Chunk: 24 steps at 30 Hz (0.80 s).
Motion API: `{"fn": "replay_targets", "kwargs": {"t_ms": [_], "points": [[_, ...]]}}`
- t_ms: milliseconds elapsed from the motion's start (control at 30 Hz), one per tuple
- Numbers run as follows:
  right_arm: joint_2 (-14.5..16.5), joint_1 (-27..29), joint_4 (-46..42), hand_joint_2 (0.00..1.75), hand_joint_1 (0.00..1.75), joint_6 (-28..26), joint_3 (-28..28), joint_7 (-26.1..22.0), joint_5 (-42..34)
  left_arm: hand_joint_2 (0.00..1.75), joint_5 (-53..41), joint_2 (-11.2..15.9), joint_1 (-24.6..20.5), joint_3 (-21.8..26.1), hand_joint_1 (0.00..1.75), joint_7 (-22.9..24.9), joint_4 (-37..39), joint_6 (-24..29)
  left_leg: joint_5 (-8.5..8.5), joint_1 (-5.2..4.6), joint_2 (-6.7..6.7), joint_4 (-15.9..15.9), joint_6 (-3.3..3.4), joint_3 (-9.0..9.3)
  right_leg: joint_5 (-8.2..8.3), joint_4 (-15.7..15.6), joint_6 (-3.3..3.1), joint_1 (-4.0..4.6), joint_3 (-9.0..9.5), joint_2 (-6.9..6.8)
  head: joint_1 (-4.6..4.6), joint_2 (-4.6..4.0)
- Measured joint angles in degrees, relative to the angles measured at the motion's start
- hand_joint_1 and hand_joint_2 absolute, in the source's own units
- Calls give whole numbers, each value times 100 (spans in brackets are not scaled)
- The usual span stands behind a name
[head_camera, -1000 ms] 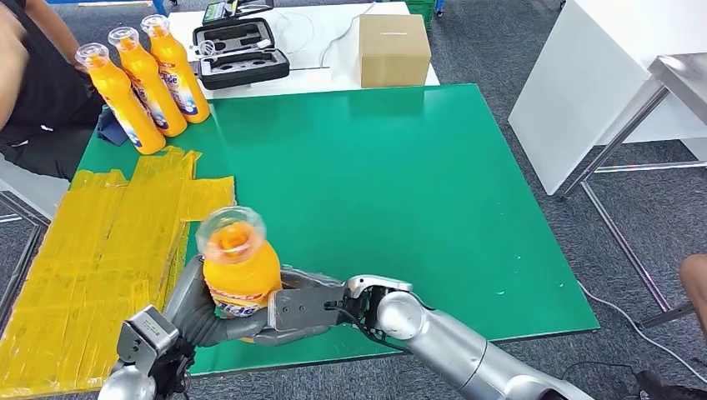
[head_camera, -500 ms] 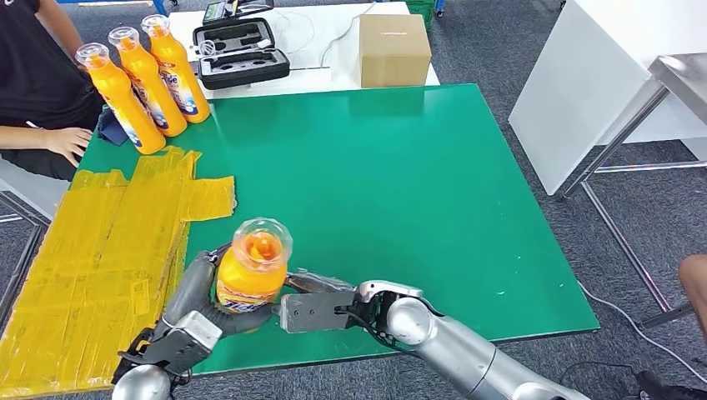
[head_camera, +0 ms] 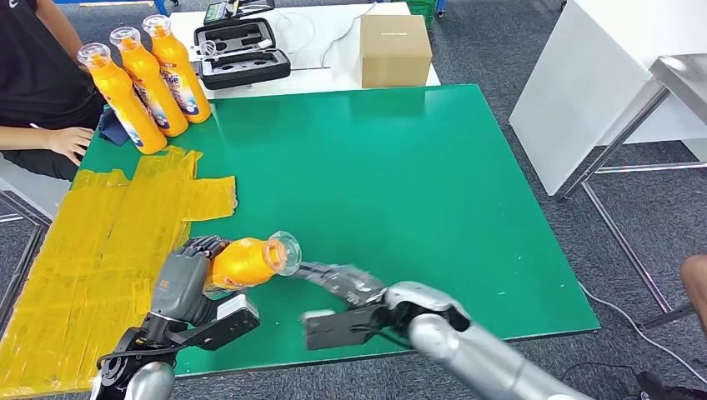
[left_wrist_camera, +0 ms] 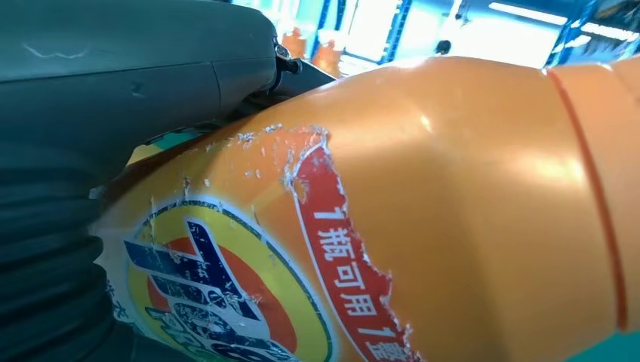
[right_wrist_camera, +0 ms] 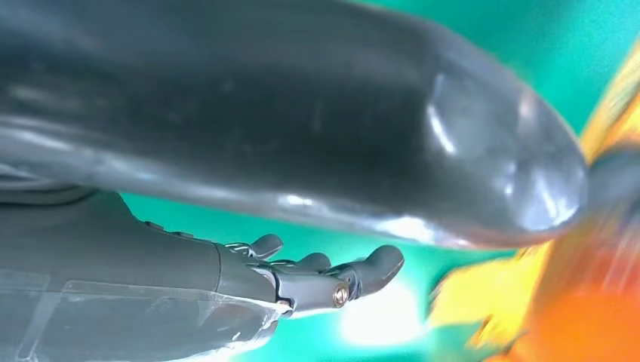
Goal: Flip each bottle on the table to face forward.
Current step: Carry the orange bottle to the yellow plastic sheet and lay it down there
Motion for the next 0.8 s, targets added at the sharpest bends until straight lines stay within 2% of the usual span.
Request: {"fn": "replay_targets", "kwargs": {"t_ms": [200,400,600,800], "points": [[-844,265,-751,0,0,106,-766,-13,205,175,-118,149,32,277,175,-10,292,82,-2,-11,-4,3,2,-1,3,-2,6,-11,-1,-2,-1,0],[-1761,897,-1588,0,0,76,-1824,-160,434,175,-255,195,183,491,175,-24,386,117,-4,-12,-14,4,4,-11,1,-4,8,-12,-3,-13,0,0],[-2181,1549,-2097,0,0,70,-2723,-315,474,175,-654,205,235,544,175,84,400,185,-4,-12,-16,3,5,-10,1,-5,8,-11,-3,-14,0,0],[-2256,1896,-2363,0,0,220,-3390,-525,323,175,-2324,287,132,468,175,814,667,759,-4,-12,-6,3,5,-5,2,-5,7,-11,-4,-10,-2,0]]}}
